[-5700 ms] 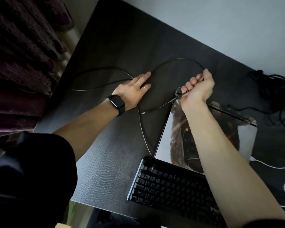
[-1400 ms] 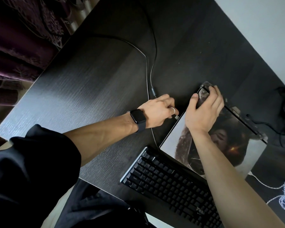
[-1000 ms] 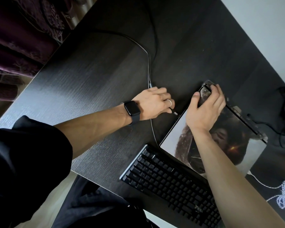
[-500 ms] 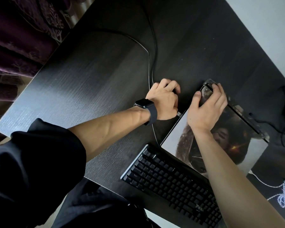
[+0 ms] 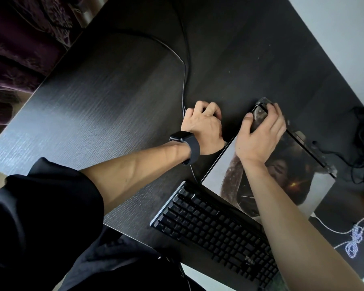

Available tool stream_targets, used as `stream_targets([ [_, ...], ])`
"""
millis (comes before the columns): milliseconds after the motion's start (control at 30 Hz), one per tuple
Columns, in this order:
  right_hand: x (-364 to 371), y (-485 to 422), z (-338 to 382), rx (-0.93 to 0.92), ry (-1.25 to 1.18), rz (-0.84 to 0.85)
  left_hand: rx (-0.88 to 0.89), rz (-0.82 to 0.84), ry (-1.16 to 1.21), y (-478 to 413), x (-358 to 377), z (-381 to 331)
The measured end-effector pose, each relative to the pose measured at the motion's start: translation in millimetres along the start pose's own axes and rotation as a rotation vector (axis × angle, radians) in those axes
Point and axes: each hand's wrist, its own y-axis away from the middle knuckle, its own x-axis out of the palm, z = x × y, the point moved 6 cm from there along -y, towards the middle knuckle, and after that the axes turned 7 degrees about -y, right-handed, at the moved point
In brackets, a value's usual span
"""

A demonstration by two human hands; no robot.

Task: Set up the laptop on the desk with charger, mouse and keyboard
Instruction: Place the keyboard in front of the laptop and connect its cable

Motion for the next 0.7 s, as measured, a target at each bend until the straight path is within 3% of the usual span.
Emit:
stream_targets([
  [133, 0.7, -0.8, -0.9, -0.002, 0.019, 0.011, 0.011, -0.014, 0.006, 2.0, 1.3, 2.9],
  [367, 0.2, -0.2, -1.4, -0.001, 0.007, 0.011, 0.018, 0.119, -0.114, -13.2, -2.3, -7.3],
  [700, 0.0, 0.8, -3.6, 0.001, -0.001, 0.012, 0.078, 0.042, -0.096, -7.3, 3.6, -0.7],
])
